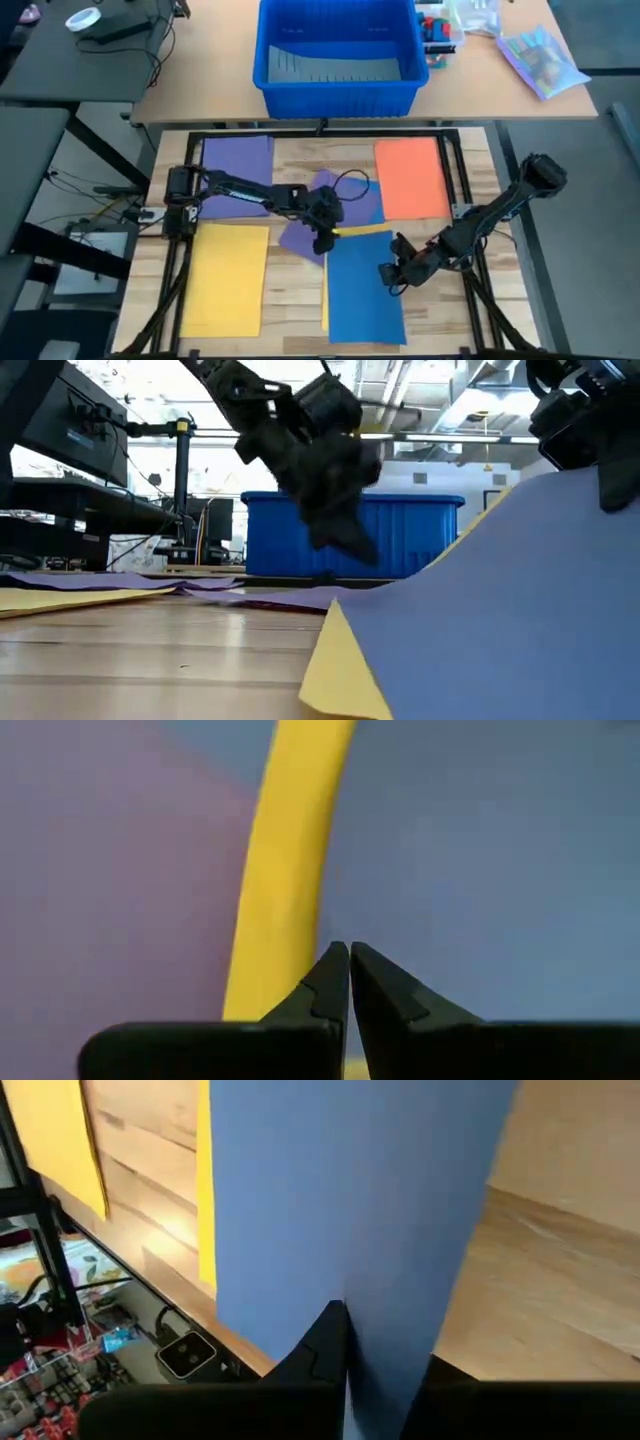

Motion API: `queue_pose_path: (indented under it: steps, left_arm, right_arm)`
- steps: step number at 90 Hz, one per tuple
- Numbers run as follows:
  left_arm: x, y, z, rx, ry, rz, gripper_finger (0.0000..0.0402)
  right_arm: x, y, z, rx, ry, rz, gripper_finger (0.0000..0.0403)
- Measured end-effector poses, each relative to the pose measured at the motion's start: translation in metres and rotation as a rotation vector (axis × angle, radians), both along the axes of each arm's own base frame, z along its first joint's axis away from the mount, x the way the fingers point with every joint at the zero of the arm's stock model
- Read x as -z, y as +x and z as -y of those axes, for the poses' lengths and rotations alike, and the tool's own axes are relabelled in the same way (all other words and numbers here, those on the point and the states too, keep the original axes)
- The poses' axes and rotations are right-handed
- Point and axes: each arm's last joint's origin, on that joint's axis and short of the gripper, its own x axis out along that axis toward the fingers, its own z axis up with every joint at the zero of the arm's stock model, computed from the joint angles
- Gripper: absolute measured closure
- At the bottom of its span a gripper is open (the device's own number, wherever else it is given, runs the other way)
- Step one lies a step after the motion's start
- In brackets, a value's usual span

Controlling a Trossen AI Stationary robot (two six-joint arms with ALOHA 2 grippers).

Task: Organize paper
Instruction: Prepare the blue colored paper

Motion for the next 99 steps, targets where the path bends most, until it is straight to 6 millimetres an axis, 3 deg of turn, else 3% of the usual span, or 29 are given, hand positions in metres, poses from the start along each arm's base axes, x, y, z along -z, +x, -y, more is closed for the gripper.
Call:
queue_pose_path:
  steps: [26,51,77,99]
  left_arm:
    - [0.022,0.003,-0.003,-0.091,-0.003,-0.059,0.0402]
    - [0.037,-0.006,-0.004,-0.039,0.076,-0.202,0.0401]
    - [0.042,-0.017,-0.005,0.025,0.168,-0.315,0.0401]
    - [0.043,-0.019,-0.005,0.046,0.186,-0.333,0.0402]
  right_arm:
    - [-0.003,0.002,-0.002,-0.001,0.024,0.033,0.0403]
    - [-0.001,0.001,-0.001,0.045,0.053,-0.008,0.0403]
    - [0.004,-0.015,-0.012,0.033,0.098,-0.132,0.0403]
    - [0.012,-0.047,-0.03,0.012,0.135,-0.363,0.0403]
